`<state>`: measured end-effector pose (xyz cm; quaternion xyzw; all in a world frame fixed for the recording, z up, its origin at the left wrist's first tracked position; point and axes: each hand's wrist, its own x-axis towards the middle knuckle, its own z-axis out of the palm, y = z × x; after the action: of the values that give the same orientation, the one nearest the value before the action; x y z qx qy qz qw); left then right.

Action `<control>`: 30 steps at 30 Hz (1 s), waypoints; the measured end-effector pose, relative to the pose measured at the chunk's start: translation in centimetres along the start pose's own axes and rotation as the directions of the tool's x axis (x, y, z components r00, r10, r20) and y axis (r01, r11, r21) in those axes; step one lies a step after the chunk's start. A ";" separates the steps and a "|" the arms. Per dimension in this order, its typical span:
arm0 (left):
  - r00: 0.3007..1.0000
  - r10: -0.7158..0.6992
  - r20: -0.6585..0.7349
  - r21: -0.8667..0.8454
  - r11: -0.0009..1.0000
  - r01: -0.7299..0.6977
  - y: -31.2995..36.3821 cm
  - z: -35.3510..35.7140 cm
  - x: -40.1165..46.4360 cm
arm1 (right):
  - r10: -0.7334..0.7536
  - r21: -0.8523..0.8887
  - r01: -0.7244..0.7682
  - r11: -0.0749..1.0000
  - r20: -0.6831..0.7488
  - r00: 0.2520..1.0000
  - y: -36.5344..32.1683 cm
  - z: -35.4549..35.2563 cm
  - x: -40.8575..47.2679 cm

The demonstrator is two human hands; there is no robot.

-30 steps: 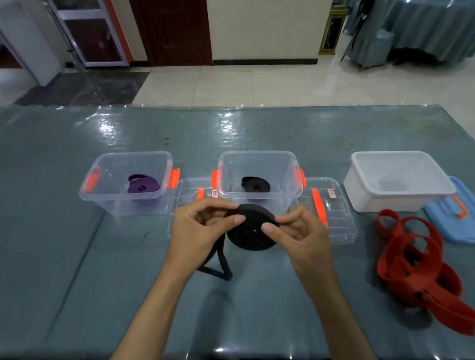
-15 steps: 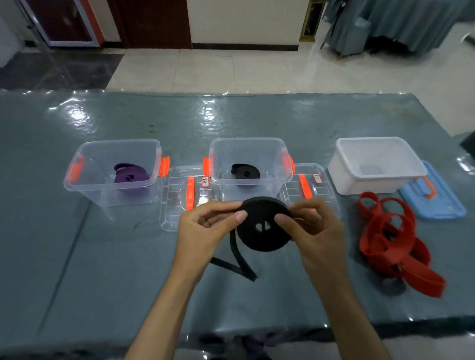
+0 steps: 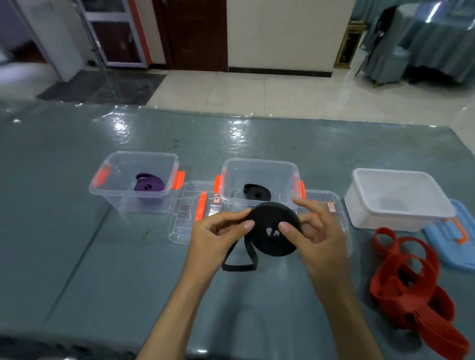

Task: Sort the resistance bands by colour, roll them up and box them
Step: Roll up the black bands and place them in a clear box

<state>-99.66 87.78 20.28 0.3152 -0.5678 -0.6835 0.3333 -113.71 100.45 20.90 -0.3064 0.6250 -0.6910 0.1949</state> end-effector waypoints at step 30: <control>0.999 0.002 -0.049 0.157 0.988 0.006 -3.3 7.1 1.6 | 0.164 -0.103 -0.130 0.986 0.473 0.866 2.9 -7.9 6.1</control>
<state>-106.61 90.93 18.06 0.3578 -0.6111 -0.6291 0.3205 -123.81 101.97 18.88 -0.4259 0.6018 -0.5550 0.3853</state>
